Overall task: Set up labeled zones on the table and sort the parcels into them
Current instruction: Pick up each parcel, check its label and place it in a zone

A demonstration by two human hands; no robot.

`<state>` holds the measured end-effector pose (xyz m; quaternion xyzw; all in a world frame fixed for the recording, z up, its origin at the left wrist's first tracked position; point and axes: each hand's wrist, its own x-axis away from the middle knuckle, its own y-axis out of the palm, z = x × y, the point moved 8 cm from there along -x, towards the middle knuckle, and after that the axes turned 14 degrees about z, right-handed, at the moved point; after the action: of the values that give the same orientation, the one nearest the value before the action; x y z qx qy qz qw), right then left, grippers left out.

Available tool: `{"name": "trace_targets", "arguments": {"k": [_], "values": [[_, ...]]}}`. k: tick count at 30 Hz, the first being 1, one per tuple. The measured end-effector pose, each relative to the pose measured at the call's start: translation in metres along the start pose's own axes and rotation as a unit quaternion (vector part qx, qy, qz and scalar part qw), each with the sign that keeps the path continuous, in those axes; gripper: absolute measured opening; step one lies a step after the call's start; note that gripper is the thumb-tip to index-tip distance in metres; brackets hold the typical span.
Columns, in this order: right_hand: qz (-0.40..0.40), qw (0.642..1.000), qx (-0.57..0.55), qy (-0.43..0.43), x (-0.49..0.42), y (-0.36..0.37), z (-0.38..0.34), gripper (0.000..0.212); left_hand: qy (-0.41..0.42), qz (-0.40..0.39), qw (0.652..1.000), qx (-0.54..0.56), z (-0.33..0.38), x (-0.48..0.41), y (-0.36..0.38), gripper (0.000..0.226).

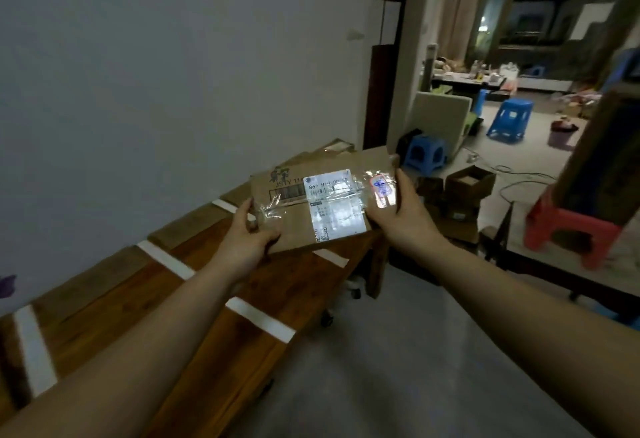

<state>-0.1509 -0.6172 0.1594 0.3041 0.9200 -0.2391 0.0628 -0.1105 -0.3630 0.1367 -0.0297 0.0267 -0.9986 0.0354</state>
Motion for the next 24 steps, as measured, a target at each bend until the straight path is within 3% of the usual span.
{"name": "trace_targets", "arguments": {"k": [12,24], "values": [[0.039,0.99,0.079,0.111,-0.192,-0.052,0.124,0.104,-0.057,-0.131,0.986,-0.087,-0.017,-0.153,0.22,0.078],[-0.027,0.989,0.098,0.109,-0.398,-0.109,0.24,0.088,-0.097,-0.056,0.987,-0.117,-0.039,-0.243,0.433,0.071]]}}
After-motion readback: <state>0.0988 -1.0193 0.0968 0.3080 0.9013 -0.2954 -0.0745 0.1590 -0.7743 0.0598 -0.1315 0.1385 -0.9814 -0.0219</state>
